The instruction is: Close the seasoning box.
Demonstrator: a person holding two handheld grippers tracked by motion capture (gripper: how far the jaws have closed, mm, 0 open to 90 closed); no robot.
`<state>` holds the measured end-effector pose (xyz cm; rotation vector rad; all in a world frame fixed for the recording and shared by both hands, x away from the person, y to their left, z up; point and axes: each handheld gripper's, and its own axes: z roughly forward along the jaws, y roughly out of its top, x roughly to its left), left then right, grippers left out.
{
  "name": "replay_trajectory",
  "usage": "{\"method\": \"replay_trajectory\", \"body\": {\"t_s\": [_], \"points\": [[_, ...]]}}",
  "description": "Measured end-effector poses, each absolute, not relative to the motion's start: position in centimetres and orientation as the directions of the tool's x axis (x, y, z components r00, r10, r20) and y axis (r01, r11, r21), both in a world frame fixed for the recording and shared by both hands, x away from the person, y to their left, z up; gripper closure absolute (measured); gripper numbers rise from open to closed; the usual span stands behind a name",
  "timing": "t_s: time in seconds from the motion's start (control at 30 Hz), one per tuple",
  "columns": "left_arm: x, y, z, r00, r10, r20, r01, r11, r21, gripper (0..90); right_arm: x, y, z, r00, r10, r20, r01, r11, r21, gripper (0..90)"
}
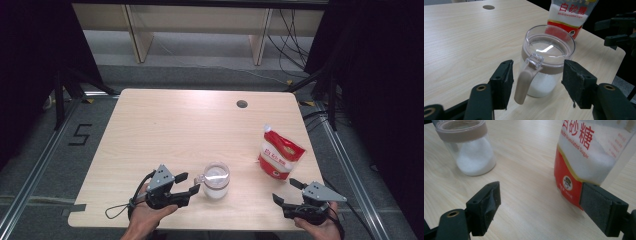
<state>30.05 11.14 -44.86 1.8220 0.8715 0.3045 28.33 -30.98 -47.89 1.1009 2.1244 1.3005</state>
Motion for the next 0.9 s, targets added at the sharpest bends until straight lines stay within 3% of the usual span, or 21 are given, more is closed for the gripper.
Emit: {"method": "replay_trajectory", "body": {"t_s": [0.43, 0.9], "points": [[29.4, 12.3, -45.7, 0.682, 0.705, -0.195, 0.446, -0.189, 0.875, 33.4, 28.4, -31.0, -47.6, -0.621, 0.783, 0.011, 0.358, 0.271, 0.894, 16.0], [28.6, 12.8, -46.9, 0.685, 0.703, -0.191, 0.459, -0.213, 0.862, 28.9, 28.1, -30.7, -47.6, -0.610, 0.791, 0.037, 0.396, 0.264, 0.879, 16.1]]}}
